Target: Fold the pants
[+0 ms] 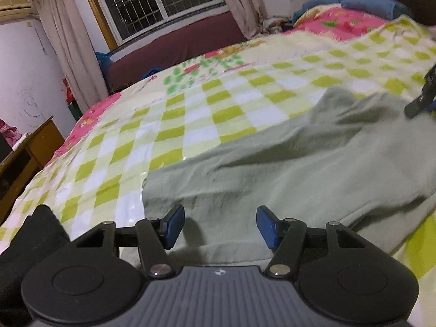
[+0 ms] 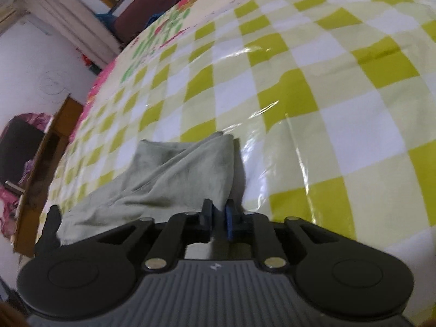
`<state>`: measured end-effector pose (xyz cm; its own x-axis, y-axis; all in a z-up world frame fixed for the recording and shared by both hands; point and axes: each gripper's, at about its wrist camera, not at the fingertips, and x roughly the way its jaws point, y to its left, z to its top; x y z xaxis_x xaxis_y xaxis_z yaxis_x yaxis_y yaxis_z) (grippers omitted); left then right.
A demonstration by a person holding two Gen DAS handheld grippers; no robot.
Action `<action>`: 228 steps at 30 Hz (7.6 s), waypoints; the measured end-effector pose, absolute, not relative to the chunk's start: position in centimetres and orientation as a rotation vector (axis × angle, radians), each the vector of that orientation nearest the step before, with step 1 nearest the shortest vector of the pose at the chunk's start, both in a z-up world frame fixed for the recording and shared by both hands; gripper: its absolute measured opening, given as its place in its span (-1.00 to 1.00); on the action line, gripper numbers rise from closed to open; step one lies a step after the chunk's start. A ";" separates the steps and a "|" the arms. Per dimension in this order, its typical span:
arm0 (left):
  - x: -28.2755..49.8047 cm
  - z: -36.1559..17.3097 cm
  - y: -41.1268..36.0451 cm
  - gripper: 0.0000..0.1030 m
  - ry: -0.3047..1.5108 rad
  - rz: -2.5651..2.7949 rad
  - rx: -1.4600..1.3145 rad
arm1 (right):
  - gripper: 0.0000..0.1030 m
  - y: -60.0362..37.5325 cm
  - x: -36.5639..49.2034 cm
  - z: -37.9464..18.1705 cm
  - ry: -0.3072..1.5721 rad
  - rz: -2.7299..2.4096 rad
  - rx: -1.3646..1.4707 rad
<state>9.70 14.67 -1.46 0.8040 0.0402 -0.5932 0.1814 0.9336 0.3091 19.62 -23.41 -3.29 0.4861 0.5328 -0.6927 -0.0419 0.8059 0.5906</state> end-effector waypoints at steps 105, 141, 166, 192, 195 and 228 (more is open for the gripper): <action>6.5 -0.1 13.9 0.74 0.725 -0.301 -0.127 | -0.15 -2.9 21.3 5.0 0.976 0.547 0.137; 6.3 -0.8 21.9 -0.25 0.783 -0.099 -0.200 | -0.42 7.1 27.0 1.7 1.015 0.631 0.111; 12.4 0.9 20.0 0.13 0.665 -0.104 0.022 | -0.01 -7.9 19.6 1.1 0.872 0.454 0.172; 13.8 -1.7 18.5 0.38 0.787 -0.142 0.017 | 0.03 -9.4 20.3 -2.0 0.987 0.512 0.390; 13.8 -1.4 18.7 0.45 0.770 -0.139 0.019 | 0.03 -9.5 20.4 -2.1 0.983 0.536 0.397; 12.4 -1.8 9.3 0.16 0.846 -0.328 -0.034 | -0.65 -16.0 18.7 -1.1 1.040 0.446 0.315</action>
<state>12.41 9.30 -1.79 0.6156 -0.2985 -0.7294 0.2717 0.9491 -0.1591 18.66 -16.04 -1.10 0.4299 0.4960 -0.7544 -0.2044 0.8673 0.4538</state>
